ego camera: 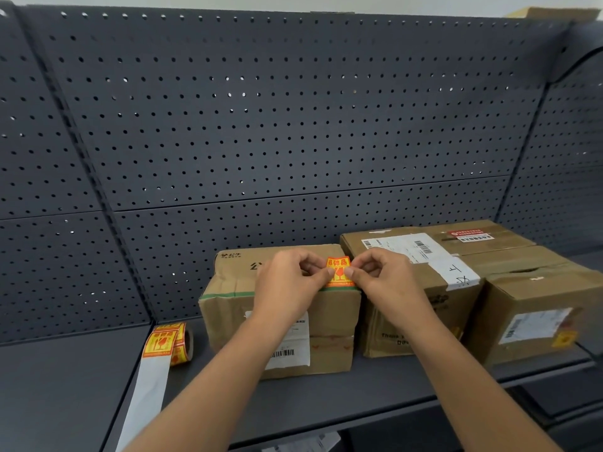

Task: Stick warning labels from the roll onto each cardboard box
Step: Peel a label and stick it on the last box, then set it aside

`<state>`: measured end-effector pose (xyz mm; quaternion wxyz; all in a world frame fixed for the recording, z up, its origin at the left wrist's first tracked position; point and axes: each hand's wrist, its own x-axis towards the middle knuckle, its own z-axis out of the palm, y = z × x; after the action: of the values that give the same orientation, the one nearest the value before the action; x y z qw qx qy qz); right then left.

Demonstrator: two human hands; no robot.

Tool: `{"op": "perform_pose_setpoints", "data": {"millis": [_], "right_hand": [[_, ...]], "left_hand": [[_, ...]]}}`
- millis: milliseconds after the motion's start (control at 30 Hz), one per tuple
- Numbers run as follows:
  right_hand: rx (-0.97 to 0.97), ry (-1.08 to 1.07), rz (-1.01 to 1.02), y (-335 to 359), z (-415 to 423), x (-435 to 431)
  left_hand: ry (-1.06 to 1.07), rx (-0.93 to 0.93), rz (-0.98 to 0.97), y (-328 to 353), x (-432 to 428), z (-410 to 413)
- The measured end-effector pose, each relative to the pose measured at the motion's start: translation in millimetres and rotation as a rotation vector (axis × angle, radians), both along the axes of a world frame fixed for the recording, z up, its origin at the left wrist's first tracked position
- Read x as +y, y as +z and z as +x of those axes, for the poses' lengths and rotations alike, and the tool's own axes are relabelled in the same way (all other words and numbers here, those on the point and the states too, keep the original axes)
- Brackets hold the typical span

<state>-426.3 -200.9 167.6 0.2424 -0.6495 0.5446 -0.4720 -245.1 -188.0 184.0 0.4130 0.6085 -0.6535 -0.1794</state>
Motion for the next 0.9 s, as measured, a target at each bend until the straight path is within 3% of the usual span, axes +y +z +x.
{"op": "perform_pose_setpoints", "data": {"millis": [533,900], "right_hand": [[-0.011,-0.051,0.039,-2.5,6.4,5.7],[0.005,-0.03,0.143,-1.5,2.7,0.7]], "left_hand": [[0.008,-0.027,-0.011,-5.5,1.2,-0.6],[0.038,-0.141,-0.014,-4.6,2.0,-1.7]]}}
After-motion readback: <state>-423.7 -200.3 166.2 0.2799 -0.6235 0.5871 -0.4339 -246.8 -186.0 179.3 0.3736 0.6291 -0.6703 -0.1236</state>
